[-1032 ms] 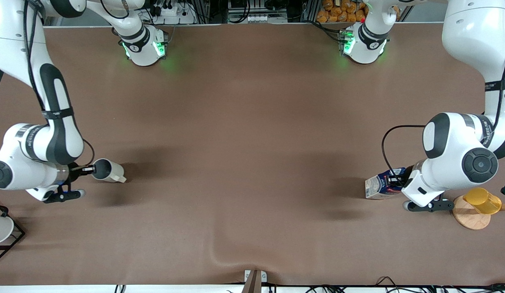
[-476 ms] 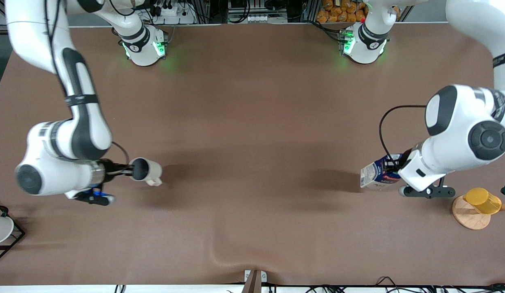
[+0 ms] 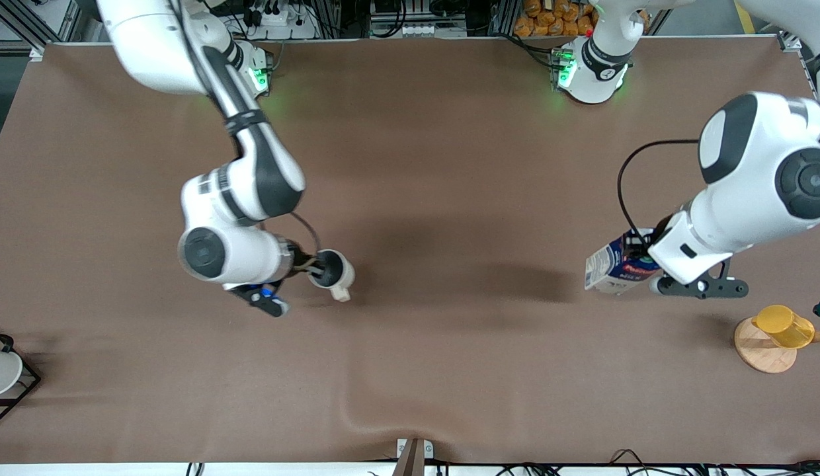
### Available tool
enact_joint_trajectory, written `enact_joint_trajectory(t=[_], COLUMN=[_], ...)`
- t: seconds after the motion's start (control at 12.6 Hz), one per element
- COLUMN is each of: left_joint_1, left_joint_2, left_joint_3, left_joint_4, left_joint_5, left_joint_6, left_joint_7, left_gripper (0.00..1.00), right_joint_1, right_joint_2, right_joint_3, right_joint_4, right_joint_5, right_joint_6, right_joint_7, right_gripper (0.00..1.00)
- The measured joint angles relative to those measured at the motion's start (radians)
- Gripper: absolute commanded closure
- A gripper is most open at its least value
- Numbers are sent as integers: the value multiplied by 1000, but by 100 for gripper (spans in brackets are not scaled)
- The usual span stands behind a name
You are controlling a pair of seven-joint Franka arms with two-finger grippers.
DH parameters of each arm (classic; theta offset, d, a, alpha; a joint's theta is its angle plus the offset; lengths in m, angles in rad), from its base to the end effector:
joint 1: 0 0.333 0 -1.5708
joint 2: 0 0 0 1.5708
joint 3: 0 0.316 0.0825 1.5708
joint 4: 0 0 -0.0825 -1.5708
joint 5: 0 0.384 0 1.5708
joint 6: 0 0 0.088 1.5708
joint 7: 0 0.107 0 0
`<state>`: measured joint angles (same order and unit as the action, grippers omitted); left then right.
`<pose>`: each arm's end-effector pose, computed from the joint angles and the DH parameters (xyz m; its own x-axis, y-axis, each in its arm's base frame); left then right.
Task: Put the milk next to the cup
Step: 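Slide the white mug toward the table middle with the right gripper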
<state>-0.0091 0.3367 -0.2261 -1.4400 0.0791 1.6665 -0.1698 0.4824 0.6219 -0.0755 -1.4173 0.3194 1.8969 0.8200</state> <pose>0.6378 -0.1243 0.4947 0.9928 -0.0671 -0.0995 -0.0694 -0.9974 -0.0205 0.6338 0.3087 0.3269 0.8346 -0.4762 -0.2769 -0.5080 -0.8597 -0.0527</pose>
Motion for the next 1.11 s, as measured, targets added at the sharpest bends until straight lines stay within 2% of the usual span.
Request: enact_joint_trajectory(t=[0.24, 0.56, 0.63, 0.71, 0.95, 1.11], left_joint_1=[9, 20, 20, 19, 19, 18], left_joint_2=[-43, -58, -60, -62, -66, -67], left_joint_3=[-3, -10, -16, -19, -21, -21], left_joint_4=[-1, -6, -13, -20, -36, -43], left_joint_5=[0, 0, 0, 0, -12, -24], left_joint_6=[-67, -111, -115, -116, -116, -115], left_joint_7=[0, 0, 0, 0, -12, -28], left_gripper=[57, 58, 58, 58, 58, 58], right_joint_1=[111, 207, 217, 220, 218, 198], right_joint_2=[49, 128, 132, 134, 136, 135], right_joint_3=[0, -1, -5, -5, -17, -34], right_joint_4=[0, 0, 7, 8, 31, 104], right_joint_5=[5, 8, 8, 8, 9, 9], right_joint_6=[162, 300, 312, 312, 280, 155], right_joint_7=[176, 287, 301, 307, 307, 308], right_gripper=[100, 100, 95, 1, 0, 0])
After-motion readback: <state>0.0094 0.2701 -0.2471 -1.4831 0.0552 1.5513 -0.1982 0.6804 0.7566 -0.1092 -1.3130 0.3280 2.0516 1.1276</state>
